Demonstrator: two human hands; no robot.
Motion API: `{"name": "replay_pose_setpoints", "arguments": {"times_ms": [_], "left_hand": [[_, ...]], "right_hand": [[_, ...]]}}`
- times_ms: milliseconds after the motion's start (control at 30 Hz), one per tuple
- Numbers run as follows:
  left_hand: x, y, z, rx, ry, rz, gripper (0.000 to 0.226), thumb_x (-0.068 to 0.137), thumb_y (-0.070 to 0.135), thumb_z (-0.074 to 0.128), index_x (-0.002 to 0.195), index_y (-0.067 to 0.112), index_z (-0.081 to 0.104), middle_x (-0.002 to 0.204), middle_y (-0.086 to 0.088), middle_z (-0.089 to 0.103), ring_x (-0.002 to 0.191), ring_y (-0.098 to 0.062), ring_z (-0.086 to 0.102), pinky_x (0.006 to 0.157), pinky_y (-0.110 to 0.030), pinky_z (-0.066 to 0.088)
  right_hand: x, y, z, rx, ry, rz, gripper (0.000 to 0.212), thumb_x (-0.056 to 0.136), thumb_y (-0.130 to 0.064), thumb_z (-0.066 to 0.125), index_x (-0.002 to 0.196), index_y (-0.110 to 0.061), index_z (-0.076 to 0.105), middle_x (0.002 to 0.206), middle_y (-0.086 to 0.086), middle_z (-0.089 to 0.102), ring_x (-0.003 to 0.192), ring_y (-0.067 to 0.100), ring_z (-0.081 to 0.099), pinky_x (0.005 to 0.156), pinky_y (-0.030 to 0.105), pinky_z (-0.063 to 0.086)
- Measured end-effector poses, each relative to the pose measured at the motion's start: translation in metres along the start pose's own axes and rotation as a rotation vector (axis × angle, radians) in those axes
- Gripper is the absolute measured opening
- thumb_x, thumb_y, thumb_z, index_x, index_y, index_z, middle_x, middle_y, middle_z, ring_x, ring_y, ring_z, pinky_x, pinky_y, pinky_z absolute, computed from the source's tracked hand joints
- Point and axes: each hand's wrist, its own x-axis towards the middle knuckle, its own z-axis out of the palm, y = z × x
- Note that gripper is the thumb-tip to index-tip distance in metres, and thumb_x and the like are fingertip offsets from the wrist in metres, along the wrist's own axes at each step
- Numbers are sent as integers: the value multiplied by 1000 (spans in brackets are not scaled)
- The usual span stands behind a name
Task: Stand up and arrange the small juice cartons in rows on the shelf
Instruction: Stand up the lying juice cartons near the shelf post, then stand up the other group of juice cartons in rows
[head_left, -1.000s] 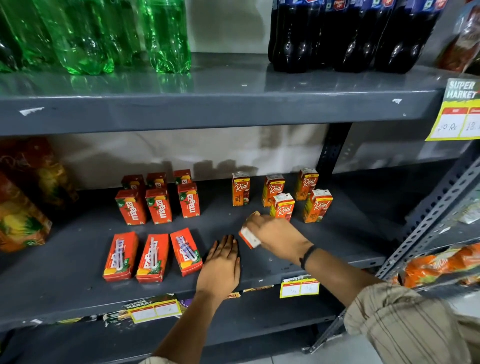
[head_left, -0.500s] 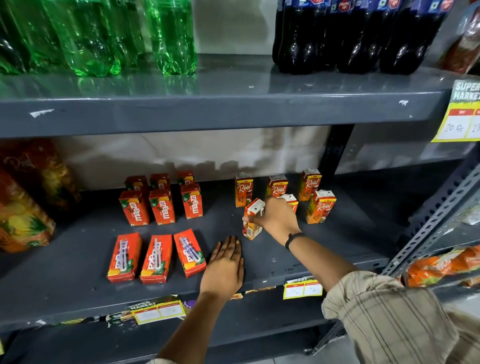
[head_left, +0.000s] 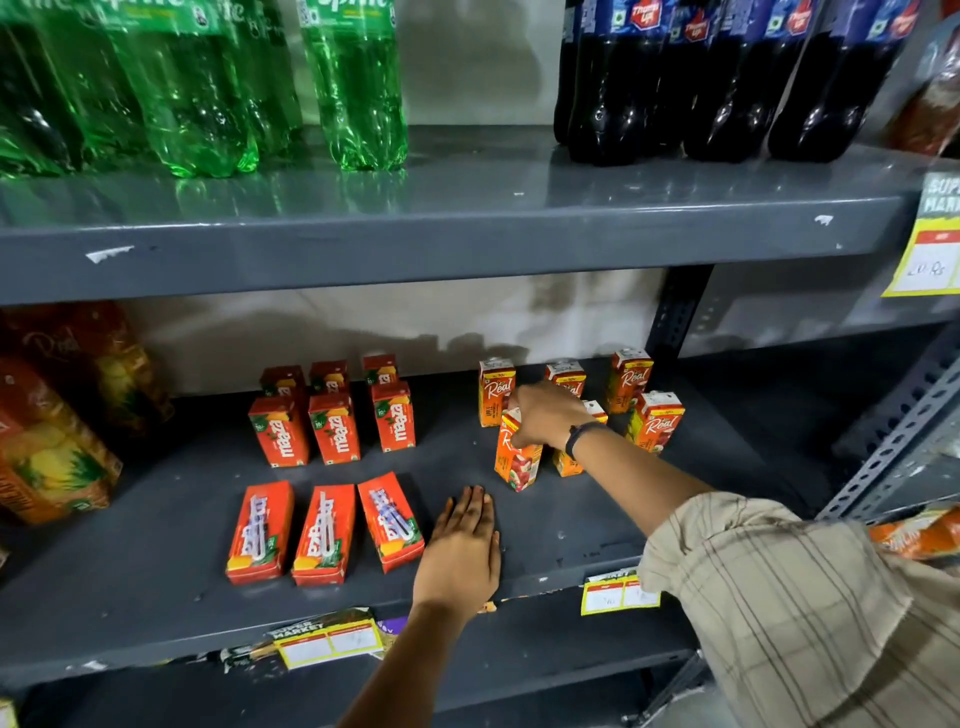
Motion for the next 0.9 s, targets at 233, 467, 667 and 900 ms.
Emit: {"name": "replay_pose_setpoints", "arguments": {"times_ms": [233,467,667,900], "left_hand": [[0,1,-2,-2,-23,1,54,97,30,20,146,11,12,159,-7,11,146,-19,6,119,-30,-3],[-1,5,-9,52,-65,1,54,98,29,21,146,6,9,158,-12,10,146,-23,6,119,-33,-2],[-22,7,-57,46,182,116,48,95,25,37,139,5,35,148,-13,38,139,-26,33,116,-42,22],[-87,-95,-131,15,465,-168,45,89,23,36,128,7,50,135,-15,55,129,-31,46,107,-42,36]], "right_hand": [[10,14,0,-63,-13,-215,61,80,0,69,135,-16,48,137,14,53,123,30,52,100,37,46],[9,23,1,-36,-10,-243,60,85,-1,64,139,-17,44,143,12,48,129,28,47,104,35,41],[-11,17,-4,-134,134,-273,63,82,-15,69,139,-13,41,140,13,50,127,30,48,105,39,43],[-61,-43,31,-346,462,-857,53,73,5,63,120,-19,59,128,7,60,122,29,52,94,45,49]]}}
